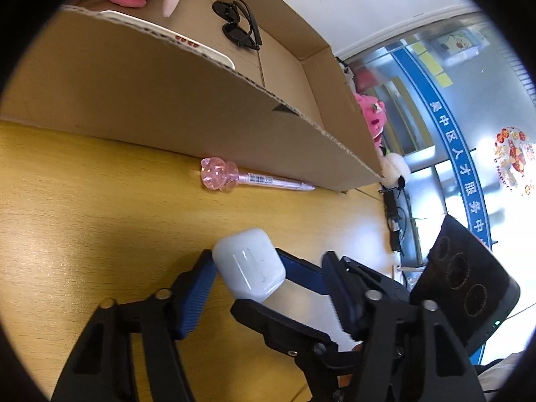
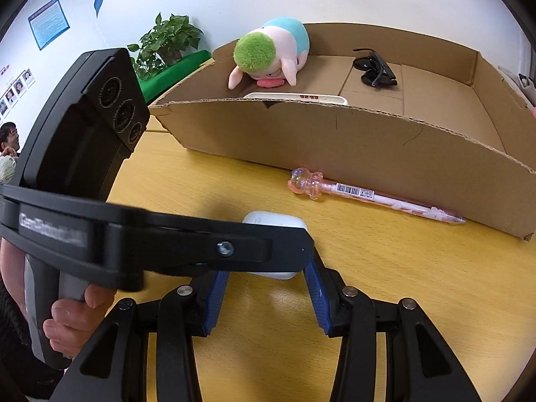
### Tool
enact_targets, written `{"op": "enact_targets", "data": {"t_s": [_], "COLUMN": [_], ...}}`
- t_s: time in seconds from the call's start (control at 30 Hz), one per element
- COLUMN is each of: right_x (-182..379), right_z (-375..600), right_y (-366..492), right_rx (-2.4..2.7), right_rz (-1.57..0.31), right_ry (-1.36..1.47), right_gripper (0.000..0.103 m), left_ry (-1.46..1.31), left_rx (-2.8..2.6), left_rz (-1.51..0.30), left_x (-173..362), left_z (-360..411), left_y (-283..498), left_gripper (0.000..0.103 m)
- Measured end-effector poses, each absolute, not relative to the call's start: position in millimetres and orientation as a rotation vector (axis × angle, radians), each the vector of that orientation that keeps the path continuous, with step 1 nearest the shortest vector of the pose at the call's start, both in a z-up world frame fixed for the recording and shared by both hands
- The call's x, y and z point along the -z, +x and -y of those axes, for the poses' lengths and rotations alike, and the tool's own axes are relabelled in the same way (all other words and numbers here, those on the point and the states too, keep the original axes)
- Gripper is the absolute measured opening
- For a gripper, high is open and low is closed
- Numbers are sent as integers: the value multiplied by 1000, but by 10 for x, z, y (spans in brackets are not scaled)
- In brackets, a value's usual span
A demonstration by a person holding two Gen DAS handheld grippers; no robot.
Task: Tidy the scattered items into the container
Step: 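Close the right gripper on the white earbud case, then lift the earbud case with the right gripper and carry it into the box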
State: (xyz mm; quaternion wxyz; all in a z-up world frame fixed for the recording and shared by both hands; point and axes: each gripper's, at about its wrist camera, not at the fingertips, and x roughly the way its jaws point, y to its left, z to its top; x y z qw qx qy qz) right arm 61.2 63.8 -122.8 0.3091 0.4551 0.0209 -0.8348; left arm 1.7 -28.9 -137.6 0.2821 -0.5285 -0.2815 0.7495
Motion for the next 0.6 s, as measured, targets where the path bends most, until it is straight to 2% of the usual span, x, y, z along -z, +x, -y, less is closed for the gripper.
{"op": "enact_targets", "data": {"t_s": [0.07,0.13,0.6], "right_x": [1250,1275,1113], "right_z": [-664,-682,-720], "right_y": [594,582,522], "right_rx": [2200,2196,2219], "right_rz": [-41,-41,-98], "right_ry": [1212,1224,1189], "right_gripper": [49,48,48], "left_ry": [-1432,-1446,-1423], "left_rx": [-2024,-2032,-2114], "left_rz": [748,751,604], "left_x": [1388,1402,1147], "left_z": [292,325,189], "left_y": [11,3,-11], "left_gripper": [39,27,25]}}
